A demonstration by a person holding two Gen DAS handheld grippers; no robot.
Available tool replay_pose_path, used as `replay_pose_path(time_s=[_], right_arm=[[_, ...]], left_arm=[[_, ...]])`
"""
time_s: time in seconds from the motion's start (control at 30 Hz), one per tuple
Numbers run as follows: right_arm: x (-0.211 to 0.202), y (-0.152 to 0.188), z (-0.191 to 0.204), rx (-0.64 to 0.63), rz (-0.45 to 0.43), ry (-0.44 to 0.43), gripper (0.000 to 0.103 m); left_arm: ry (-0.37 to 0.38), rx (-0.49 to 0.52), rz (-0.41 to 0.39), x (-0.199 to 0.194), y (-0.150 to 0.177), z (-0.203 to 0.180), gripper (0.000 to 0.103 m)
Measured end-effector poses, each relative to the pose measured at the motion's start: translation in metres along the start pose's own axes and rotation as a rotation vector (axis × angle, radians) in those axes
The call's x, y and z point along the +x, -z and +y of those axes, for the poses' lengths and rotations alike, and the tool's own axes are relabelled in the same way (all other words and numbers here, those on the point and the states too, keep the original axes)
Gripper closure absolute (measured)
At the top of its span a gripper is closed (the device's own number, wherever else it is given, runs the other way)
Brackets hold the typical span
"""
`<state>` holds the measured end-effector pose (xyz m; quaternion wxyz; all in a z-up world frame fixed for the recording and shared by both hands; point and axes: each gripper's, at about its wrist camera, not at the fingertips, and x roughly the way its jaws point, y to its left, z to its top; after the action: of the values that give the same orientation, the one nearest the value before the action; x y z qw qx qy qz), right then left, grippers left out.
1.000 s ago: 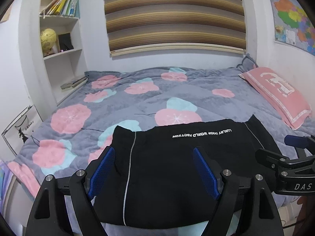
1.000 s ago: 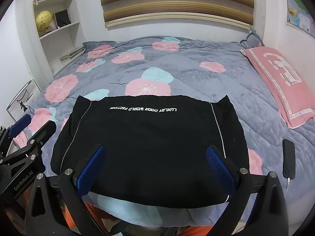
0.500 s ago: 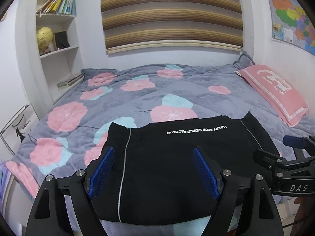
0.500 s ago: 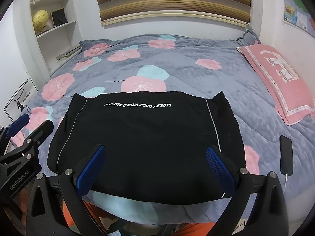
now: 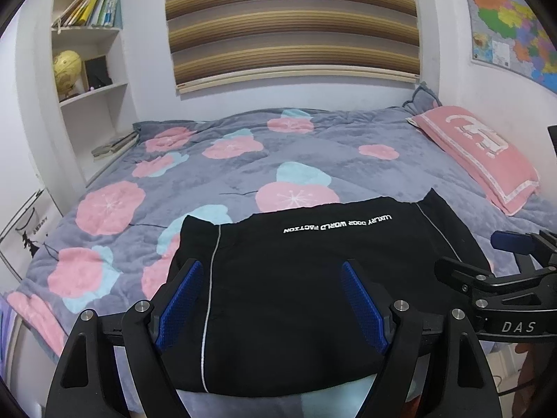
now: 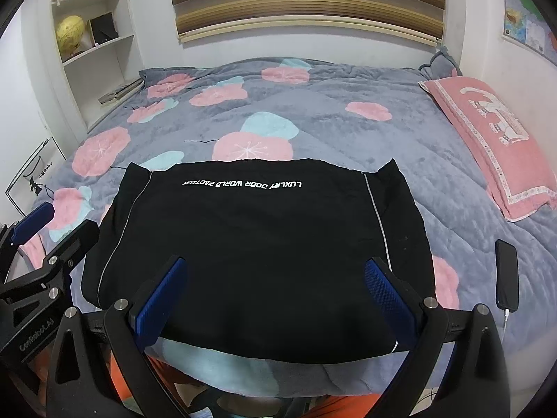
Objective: Fold large clothes
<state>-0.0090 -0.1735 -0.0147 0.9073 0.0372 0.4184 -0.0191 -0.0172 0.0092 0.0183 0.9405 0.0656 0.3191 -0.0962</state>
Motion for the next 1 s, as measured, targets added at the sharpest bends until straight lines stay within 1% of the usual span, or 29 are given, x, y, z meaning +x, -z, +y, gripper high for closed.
replay_pose_path(time_s=[0.4,0.7,1.0], right_arm=[[0.005,0.001,-0.007,0.004,0.01,-0.008,0.001],[0.008,0.003,-0.008,0.001,0.016,-0.006,0.001],[0.011,0.003,-0.01,-0.003,0.025,-0.007,0.001]], left_arm=[[0.002,0.013,0.017,0.004,0.001,-0.005,0.021],[0.02,0.032,0.024,0.005,0.004,-0.01,0.021],[0.012,0.041,0.026,0.005,0.006,-0.011,0.021]])
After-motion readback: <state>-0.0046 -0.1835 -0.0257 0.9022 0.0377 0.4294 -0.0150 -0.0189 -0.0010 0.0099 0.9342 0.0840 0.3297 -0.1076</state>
